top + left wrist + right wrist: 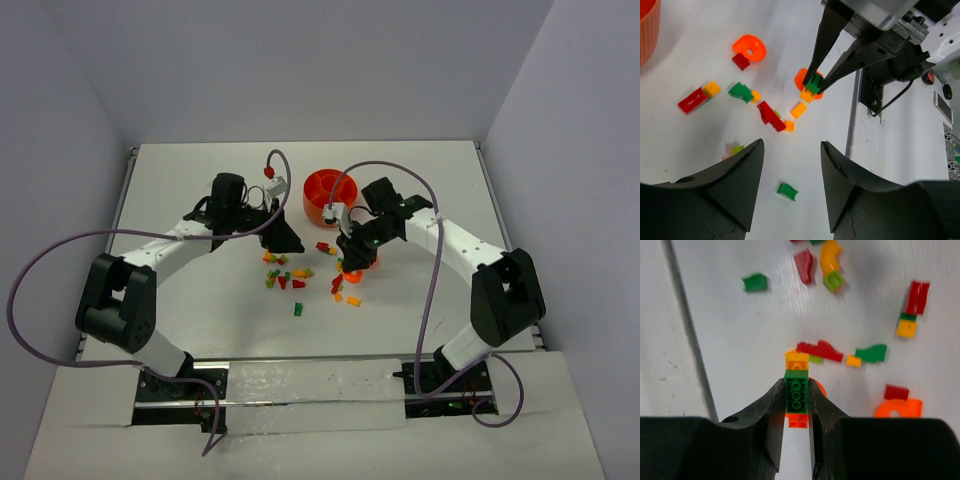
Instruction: Sort the legos into containers by color
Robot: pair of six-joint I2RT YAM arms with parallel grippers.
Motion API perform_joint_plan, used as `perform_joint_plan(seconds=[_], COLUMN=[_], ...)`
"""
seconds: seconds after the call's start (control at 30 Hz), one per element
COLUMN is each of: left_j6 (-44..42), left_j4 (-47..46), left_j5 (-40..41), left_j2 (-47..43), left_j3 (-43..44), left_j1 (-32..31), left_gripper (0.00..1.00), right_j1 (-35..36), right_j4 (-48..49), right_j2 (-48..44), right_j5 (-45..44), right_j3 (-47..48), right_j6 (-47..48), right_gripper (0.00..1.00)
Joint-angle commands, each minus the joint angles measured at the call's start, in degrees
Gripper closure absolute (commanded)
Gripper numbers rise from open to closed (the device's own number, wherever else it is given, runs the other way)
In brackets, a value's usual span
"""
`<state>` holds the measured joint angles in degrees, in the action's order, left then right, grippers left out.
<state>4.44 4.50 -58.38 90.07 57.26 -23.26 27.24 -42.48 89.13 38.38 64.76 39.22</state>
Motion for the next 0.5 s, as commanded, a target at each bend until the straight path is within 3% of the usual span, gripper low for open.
perform_joint_plan(seconds=[0.0, 0.47], left_j6=[2.72, 3.69], left_j4=[-9.29, -11.75], left_j5=[-6.25, -5.02], left_j2=[-1.52, 0.45], left_j3=[-0.46, -0.48], left_j1=[-1.32, -7.89], left_gripper=[0.42, 0.41], right_j1=[0.32, 0.18], right_j4=[-3.14, -2.35], right_j2=[-0.88, 2.01], right_j5=[11.31, 20.08], right_j3=[4.15, 5.94], right_j6=[-5.44, -10.56], right_gripper=[1.0, 1.0])
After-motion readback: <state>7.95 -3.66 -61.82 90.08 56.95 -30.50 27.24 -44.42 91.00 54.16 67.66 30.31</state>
